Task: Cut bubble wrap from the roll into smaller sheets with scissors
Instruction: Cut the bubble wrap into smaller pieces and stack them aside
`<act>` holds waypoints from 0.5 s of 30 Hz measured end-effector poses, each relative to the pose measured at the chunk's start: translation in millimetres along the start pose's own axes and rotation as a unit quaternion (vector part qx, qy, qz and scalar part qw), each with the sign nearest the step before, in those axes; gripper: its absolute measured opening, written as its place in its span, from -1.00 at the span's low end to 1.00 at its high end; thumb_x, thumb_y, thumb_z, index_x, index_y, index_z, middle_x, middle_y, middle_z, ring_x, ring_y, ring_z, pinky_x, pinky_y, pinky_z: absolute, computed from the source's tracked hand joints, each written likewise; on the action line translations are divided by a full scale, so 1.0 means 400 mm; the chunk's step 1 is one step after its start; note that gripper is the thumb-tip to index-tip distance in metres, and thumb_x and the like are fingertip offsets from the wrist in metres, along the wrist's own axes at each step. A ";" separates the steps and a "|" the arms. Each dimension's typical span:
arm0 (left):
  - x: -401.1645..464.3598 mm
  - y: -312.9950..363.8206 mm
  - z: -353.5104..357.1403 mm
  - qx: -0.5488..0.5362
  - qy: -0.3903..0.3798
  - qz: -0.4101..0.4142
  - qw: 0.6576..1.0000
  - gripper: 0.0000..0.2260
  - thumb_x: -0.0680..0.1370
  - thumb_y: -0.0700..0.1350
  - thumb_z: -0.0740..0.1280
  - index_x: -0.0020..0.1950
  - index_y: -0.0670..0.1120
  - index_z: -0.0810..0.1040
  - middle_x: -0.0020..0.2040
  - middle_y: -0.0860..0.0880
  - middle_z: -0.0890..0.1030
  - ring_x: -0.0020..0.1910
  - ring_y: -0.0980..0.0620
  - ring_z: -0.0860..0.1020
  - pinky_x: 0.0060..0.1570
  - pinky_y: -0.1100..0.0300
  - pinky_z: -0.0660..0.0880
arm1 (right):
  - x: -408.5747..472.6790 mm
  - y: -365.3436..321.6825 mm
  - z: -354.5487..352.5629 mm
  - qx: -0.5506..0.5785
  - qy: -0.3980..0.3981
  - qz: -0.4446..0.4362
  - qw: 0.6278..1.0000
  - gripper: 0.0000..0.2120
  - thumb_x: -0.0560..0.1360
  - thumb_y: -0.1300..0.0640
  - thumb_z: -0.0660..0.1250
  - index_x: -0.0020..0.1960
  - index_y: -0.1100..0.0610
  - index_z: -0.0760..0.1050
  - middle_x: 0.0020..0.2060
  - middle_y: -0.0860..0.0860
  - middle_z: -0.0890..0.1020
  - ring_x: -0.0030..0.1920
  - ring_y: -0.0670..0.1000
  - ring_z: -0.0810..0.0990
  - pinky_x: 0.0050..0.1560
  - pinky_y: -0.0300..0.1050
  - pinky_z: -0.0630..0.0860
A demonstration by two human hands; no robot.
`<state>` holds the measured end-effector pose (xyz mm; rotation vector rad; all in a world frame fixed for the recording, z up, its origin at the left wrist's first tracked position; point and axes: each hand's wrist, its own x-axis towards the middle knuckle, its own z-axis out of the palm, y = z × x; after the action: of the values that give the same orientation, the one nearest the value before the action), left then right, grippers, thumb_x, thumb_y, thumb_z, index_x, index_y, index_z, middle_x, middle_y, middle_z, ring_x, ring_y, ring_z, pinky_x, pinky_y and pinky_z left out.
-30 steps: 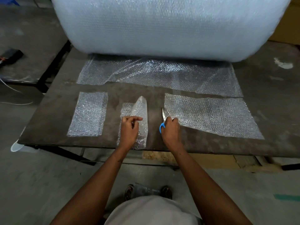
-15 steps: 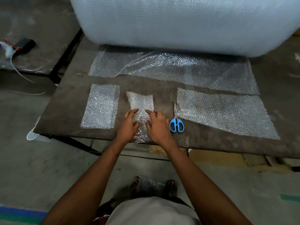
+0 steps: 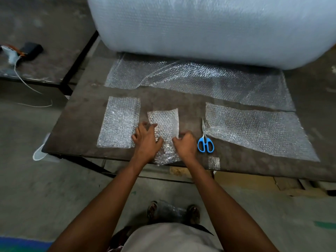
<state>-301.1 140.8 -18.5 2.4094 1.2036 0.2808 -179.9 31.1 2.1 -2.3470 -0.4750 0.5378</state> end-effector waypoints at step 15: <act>0.160 -0.098 -0.182 -0.608 -0.058 -0.154 0.777 -0.86 0.70 -0.02 0.40 0.12 -0.07 0.68 -0.03 -0.05 0.71 -0.01 -0.04 0.66 -0.06 0.09 0.60 | -0.073 -0.226 0.109 0.018 -0.075 -0.380 0.922 -0.58 0.64 -0.02 0.35 0.45 0.08 0.49 0.16 0.05 0.39 0.24 0.06 0.44 0.36 0.12 0.45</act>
<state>-316.7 233.2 27.3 1.0607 0.8730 0.5694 -243.4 104.7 41.0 -1.8766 -1.3508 0.3384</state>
